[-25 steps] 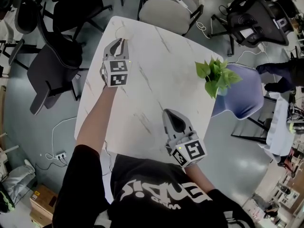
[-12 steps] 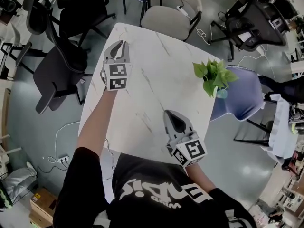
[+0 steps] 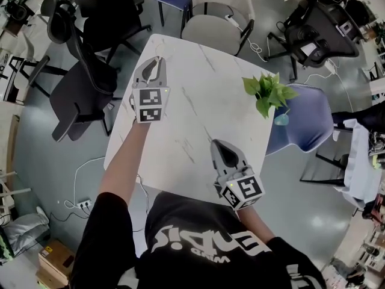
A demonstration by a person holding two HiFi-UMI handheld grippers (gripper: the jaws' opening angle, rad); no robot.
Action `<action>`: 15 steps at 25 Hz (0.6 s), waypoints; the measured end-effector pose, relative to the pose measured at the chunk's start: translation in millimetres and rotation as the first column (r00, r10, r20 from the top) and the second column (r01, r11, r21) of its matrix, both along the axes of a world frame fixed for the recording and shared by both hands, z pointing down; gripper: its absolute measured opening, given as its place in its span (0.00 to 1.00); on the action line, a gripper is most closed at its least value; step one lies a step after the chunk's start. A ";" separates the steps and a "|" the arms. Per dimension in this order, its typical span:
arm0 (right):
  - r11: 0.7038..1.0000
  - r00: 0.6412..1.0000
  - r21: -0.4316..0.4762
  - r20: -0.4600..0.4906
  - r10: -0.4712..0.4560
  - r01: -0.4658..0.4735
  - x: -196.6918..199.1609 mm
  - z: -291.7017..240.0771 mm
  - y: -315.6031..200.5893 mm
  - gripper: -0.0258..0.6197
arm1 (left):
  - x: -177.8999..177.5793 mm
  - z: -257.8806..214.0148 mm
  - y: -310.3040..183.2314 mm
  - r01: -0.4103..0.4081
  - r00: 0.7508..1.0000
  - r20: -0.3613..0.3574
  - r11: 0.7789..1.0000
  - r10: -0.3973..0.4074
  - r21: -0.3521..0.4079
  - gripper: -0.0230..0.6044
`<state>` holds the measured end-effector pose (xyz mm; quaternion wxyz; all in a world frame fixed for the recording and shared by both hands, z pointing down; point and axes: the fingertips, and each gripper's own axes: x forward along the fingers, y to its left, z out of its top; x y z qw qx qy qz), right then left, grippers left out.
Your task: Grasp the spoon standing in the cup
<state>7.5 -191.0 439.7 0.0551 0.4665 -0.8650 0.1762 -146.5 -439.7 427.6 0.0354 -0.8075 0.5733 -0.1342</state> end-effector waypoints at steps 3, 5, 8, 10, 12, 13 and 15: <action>1.000 1.000 0.013 0.001 0.001 -0.001 2.1 -5.6 7.9 0.06 | 1.5 -5.4 18.2 -0.004 1.000 -0.004 1.000 0.004 0.001 0.10; 1.000 1.000 0.021 0.004 0.001 -0.001 3.2 -9.5 13.2 0.06 | 2.7 -8.7 31.5 -0.011 1.000 -0.004 1.000 0.011 -0.002 0.10; 0.999 1.000 0.034 0.010 0.002 -0.002 6.1 -14.6 20.1 0.06 | 4.5 -12.8 52.6 -0.022 1.000 -0.016 1.000 0.022 -0.011 0.10; 0.999 1.000 0.042 0.010 0.006 -0.006 10.1 -17.1 23.6 0.06 | 6.9 -15.6 66.4 -0.030 0.999 -0.030 0.999 0.029 -0.017 0.10; 0.999 1.000 0.048 0.011 0.011 -0.012 15.2 -19.0 26.3 0.06 | 10.5 -18.4 80.2 -0.040 0.998 -0.042 0.999 0.039 -0.025 0.10; 0.999 1.000 0.050 0.012 0.014 -0.015 17.7 -19.7 27.3 0.06 | 12.8 -19.8 86.9 -0.046 0.998 -0.049 0.998 0.045 -0.029 0.10; 0.998 1.000 0.053 0.015 0.020 -0.021 22.5 -20.0 29.1 0.06 | 17.7 -23.3 99.8 -0.060 0.996 -0.064 0.998 0.058 -0.034 0.10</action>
